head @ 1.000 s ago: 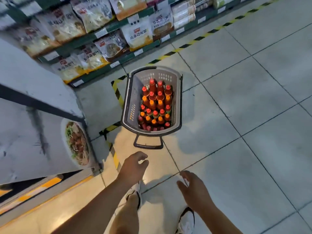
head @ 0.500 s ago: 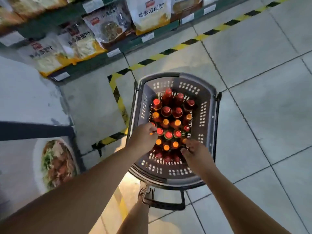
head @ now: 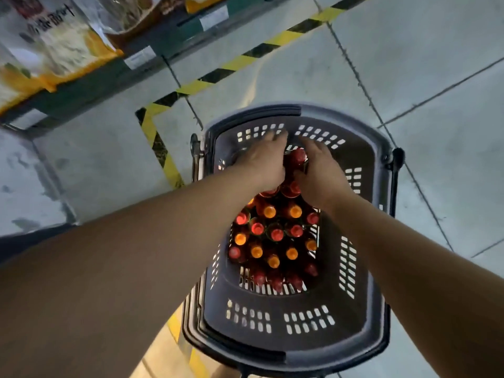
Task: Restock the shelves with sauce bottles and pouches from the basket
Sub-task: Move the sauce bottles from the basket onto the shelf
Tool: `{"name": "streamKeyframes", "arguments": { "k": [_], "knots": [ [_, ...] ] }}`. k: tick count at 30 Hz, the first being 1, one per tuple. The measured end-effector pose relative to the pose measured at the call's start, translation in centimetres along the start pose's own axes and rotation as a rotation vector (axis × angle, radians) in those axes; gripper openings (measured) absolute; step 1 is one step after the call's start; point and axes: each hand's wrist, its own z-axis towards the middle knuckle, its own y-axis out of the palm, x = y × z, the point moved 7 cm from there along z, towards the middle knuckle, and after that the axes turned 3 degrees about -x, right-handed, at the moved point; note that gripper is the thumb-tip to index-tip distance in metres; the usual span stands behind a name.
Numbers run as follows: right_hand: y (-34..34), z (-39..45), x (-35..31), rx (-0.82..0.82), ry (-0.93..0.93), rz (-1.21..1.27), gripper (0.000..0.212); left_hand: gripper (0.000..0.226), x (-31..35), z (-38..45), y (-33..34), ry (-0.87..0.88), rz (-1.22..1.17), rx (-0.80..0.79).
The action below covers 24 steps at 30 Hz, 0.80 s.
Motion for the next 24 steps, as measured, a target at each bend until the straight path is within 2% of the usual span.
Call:
{"name": "streamKeyframes", "arguments": {
  "k": [3,6,8,12,17,21,24],
  "knots": [
    [2.2,1.4,0.2,-0.040,-0.043,-0.140,0.064,0.066,-0.6,1.2,1.1,0.056,0.100,-0.006],
    [3.1,1.6,0.3,0.063,-0.071,-0.216,0.035,0.033,-1.2,1.3,1.5,0.079,0.150,0.041],
    [3.7,1.5,0.7,0.081,-0.074,-0.244,0.034,0.024,-1.7,1.1,2.3,0.061,0.166,0.017],
    [3.9,1.8,1.8,0.069,-0.018,-0.268,0.043,0.025,-1.7,1.1,2.7,0.071,0.176,0.092],
    [3.6,2.8,1.9,0.077,-0.016,-0.295,0.039,0.023,-1.7,1.5,2.3,0.058,0.123,0.118],
    [3.4,3.8,2.8,0.020,0.073,-0.373,0.042,0.023,-2.7,0.7,1.5,0.061,0.037,0.133],
    [2.6,3.2,2.8,0.032,0.068,-0.302,0.028,0.019,-3.4,-0.9,0.2,0.082,-0.064,0.182]
  ]
}}
